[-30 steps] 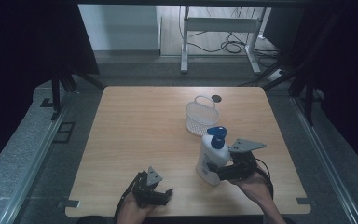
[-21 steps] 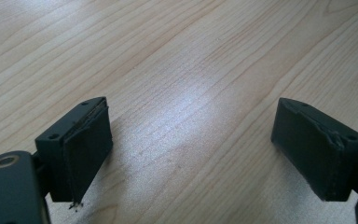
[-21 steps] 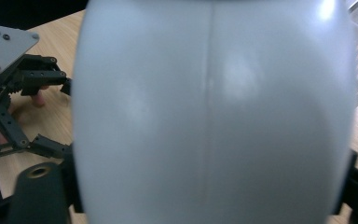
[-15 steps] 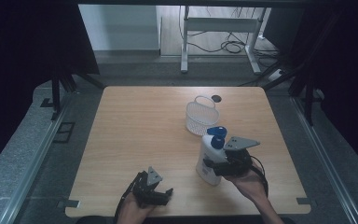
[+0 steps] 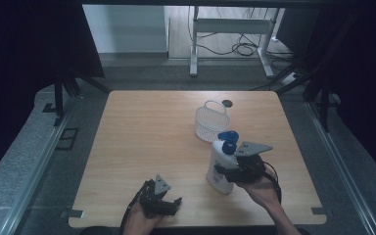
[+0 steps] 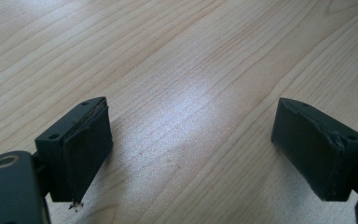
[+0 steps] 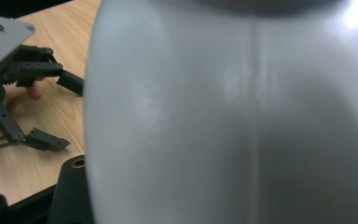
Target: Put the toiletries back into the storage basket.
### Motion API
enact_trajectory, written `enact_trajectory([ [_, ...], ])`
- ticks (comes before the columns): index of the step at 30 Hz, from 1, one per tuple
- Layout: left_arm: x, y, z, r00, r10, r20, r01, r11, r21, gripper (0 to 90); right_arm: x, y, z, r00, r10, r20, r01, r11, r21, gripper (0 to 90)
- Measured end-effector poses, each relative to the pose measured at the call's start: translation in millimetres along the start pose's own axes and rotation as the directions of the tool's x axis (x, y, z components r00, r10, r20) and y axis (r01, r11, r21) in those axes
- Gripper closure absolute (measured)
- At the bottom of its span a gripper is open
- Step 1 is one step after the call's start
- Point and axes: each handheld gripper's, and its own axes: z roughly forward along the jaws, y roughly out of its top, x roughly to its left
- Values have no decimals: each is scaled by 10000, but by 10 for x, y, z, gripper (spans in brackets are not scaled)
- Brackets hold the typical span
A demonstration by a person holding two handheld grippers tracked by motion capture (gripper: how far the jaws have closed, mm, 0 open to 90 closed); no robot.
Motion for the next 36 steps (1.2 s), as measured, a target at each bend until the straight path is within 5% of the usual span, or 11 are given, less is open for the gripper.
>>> enact_trajectory([
  [36, 1, 0, 0, 10000, 16, -9, -16, 10000, 8, 117, -340, 479, -85, 9935, -638, -947, 636, 9980, -47, 367],
])
